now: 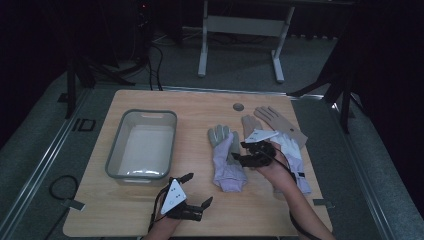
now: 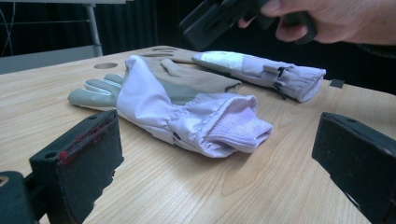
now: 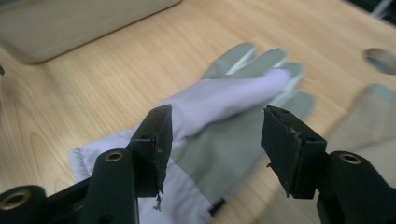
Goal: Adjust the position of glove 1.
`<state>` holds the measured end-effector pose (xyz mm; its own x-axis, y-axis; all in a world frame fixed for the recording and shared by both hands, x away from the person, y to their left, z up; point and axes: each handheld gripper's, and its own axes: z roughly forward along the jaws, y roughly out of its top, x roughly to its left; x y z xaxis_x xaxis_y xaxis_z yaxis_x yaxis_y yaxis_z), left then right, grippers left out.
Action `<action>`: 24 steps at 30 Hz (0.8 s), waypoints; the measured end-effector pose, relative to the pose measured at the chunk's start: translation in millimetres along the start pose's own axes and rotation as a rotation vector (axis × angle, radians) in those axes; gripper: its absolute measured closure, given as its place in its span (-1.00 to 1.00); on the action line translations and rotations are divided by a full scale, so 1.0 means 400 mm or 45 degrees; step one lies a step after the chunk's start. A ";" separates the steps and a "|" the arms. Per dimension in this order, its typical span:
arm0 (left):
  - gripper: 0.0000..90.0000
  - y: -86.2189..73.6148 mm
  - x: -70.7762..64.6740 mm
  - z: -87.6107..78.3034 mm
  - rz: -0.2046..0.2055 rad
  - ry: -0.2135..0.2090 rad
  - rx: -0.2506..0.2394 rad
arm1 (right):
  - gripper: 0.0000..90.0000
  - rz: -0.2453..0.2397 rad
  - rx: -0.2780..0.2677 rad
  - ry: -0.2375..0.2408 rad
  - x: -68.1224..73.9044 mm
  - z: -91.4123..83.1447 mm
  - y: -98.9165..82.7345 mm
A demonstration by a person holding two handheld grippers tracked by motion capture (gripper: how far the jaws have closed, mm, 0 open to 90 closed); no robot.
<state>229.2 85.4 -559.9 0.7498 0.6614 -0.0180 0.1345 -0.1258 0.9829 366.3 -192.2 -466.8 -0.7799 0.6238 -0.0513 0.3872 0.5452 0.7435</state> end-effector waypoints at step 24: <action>-0.96 0.000 0.001 0.000 -0.007 0.003 -0.001 | 0.08 0.272 -0.061 -0.264 -0.206 -0.212 -0.188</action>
<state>229.5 85.7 -559.9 0.7476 0.6638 -0.0230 0.1384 -0.1218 0.9829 359.9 -332.1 -461.9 -0.5643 0.8253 -0.0217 0.5040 0.3652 0.7827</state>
